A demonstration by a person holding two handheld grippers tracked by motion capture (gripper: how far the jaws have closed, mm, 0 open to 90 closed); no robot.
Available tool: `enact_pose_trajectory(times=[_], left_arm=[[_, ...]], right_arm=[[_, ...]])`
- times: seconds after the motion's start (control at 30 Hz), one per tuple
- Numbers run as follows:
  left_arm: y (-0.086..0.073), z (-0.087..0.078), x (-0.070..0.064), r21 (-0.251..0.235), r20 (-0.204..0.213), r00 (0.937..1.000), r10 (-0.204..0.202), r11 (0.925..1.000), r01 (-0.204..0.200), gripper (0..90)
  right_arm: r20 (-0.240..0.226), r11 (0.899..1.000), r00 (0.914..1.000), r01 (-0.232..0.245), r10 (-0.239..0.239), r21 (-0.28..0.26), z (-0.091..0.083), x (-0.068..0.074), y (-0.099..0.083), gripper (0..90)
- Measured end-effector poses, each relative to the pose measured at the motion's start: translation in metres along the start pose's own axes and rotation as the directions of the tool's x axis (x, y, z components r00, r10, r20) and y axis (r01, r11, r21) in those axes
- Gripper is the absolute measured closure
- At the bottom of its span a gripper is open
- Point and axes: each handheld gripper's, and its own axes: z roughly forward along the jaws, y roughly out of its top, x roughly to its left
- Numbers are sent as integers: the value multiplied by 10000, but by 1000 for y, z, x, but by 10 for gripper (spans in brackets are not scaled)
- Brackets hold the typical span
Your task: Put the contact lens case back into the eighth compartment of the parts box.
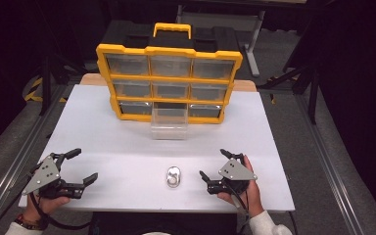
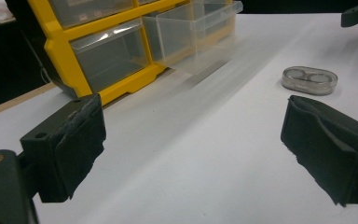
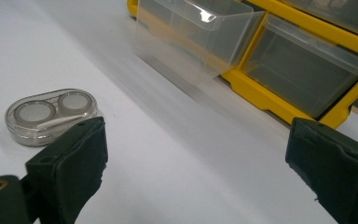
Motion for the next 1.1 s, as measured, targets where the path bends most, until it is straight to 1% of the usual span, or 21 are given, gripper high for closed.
enact_pose_trajectory(times=[0.07,0.13,0.17,0.3,0.33,0.4,0.43,0.47,0.5,0.53,0.57,0.63,0.67,0.7,0.77,0.8,0.83,0.87,0.93,1.0,1.1], left_arm=[[-1,0,-1,-30,-82,10000,21,10000,-21,85],[-1,-1,-1,53,0,10000,21,10000,-21,82],[-2,-1,-2,71,-34,10000,86,9999,-86,79],[-2,-2,-1,27,15,10000,59,10000,-59,77],[-2,-2,-1,27,15,10000,59,10000,-59,77],[-2,1,-2,96,53,10000,64,9999,-65,77],[-2,2,-2,145,69,9999,80,9999,-81,78],[-2,2,-2,145,69,9999,80,9999,-81,78],[-3,3,-3,161,88,9999,82,9998,-83,79],[-3,5,-4,295,122,9998,161,9994,-164,79],[-3,5,-4,295,122,9998,161,9994,-164,79],[-4,7,-5,297,136,9998,134,9995,-138,79],[-4,6,-4,367,170,9998,124,9992,-130,79],[-4,6,-4,381,164,9998,126,9992,-132,78],[-4,6,-3,408,157,9998,153,9990,-159,78],[-4,6,-3,408,157,9998,153,9990,-159,77],[-5,6,-3,404,181,9997,144,9991,-151,77],[-5,6,-3,423,165,9998,144,9990,-151,77],[-5,7,-4,405,222,9997,89,9991,-98,77],[-5,7,-4,415,222,9997,92,9991,-101,77],[-5,7,-3,454,244,9997,97,9989,-108,77]], right_arm=[[-158,9998,9997,-171,171,37,1,-1,0,62],[-271,9997,9993,-249,251,83,1,-2,1,61],[-313,9996,9991,-277,280,109,1,-3,2,60],[-568,9989,9978,-326,345,342,5,-5,7,59],[-739,9983,9965,-345,379,469,6,-6,9,65],[-1119,9971,9931,-270,349,715,8,-6,13,111],[-1543,9965,9875,-196,320,813,10,-7,16,111],[-1543,9965,9875,-196,320,813,10,-7,16,111],[-2047,9945,9782,-151,362,1038,13,-8,23,111],[-2206,9937,9748,-73,320,1119,15,-7,26,105],[-2400,9926,9703,-17,310,1213,17,-6,29,103],[-2711,9899,9622,126,264,1410,22,-3,33,103],[-2884,9869,9574,302,170,1582,25,-1,35,107],[-2967,9833,9549,437,108,1764,28,2,37,107],[-3299,9798,9440,596,69,1910,33,5,40,107],[-3299,9798,9440,596,69,1910,33,5,40,107],[-3602,9762,9329,758,26,2034,41,10,43,106],[-3785,9743,9256,869,-19,2077,44,12,45,106],[-4020,9699,9156,1051,-81,2197,51,17,47,102],[-4295,9648,9029,1267,-161,2303,58,22,48,100],[-4565,9555,8892,1598,-302,2480,66,30,48,98]])
